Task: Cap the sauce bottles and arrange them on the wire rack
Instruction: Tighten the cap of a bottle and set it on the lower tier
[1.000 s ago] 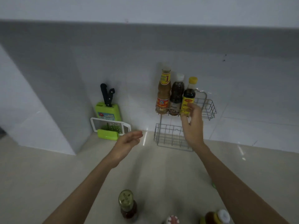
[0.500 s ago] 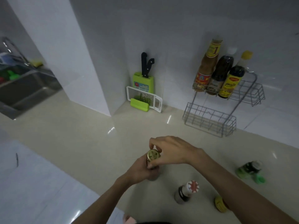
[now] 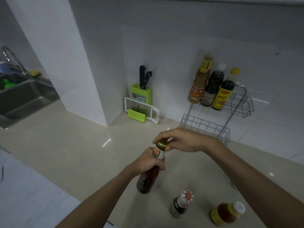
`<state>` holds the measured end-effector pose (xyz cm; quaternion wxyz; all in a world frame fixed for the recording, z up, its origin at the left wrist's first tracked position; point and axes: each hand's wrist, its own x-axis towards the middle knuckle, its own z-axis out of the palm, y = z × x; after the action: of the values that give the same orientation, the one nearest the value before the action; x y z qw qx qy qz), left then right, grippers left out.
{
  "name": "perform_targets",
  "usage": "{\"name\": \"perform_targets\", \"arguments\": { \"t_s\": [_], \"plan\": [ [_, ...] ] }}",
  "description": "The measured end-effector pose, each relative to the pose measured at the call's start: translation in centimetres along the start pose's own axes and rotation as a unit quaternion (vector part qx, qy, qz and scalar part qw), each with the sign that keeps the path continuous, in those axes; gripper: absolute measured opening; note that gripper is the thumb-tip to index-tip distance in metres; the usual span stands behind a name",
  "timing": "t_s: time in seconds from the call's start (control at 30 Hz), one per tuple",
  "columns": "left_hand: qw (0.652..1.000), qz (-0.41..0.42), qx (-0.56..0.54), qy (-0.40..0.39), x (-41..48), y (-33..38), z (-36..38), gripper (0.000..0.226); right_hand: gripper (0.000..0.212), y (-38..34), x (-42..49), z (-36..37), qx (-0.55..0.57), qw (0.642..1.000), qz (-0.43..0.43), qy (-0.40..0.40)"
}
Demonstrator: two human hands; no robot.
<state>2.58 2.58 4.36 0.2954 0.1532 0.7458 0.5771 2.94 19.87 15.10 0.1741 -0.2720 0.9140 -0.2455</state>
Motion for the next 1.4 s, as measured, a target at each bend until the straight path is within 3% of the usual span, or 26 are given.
{"name": "perform_targets", "arguments": {
  "t_s": [0.2, 0.4, 0.7, 0.8, 0.9, 1.0, 1.1, 1.2, 1.4],
  "plan": [
    [0.991, 0.017, -0.008, -0.133, 0.4, 2.4, -0.5, 0.013, 0.042, -0.3, -0.9, -2.7, 0.097, 0.995, -0.015, -0.030],
    [0.960, 0.006, -0.076, -0.271, 0.2, 3.3, -0.3, 0.013, 0.041, 0.1, -1.6, -3.6, 0.178, 0.982, -0.035, -0.044],
    [0.961, 0.001, -0.074, -0.266, 0.0, 3.4, -0.6, 0.015, 0.040, -0.8, -1.7, -3.0, 0.123, 0.992, 0.001, 0.004],
    [0.960, 0.004, -0.049, -0.276, -0.1, 3.8, -0.8, 0.015, 0.039, -1.6, -2.0, -2.1, -0.018, 0.998, -0.007, 0.067],
    [0.946, -0.003, -0.027, -0.324, -0.5, 5.3, -0.9, 0.014, 0.040, -1.7, -2.1, -1.3, -0.261, 0.950, -0.108, 0.135],
    [0.967, 0.010, 0.017, -0.253, -0.7, 6.2, -0.3, 0.012, 0.034, -0.8, -1.8, -0.5, -0.332, 0.918, -0.121, 0.183],
    [0.997, -0.004, 0.056, -0.050, -0.4, 5.4, 0.4, 0.010, 0.033, -0.5, -1.3, 0.9, -0.309, 0.919, -0.032, 0.244],
    [0.990, -0.008, 0.101, 0.099, 0.2, 4.1, 1.3, 0.010, 0.032, -1.0, -0.8, 2.3, -0.279, 0.921, 0.072, 0.264],
    [0.967, -0.016, 0.168, 0.190, 0.1, 4.3, 3.1, 0.018, 0.026, -1.7, -0.3, 2.4, -0.210, 0.926, 0.182, 0.254]
  ]
}}
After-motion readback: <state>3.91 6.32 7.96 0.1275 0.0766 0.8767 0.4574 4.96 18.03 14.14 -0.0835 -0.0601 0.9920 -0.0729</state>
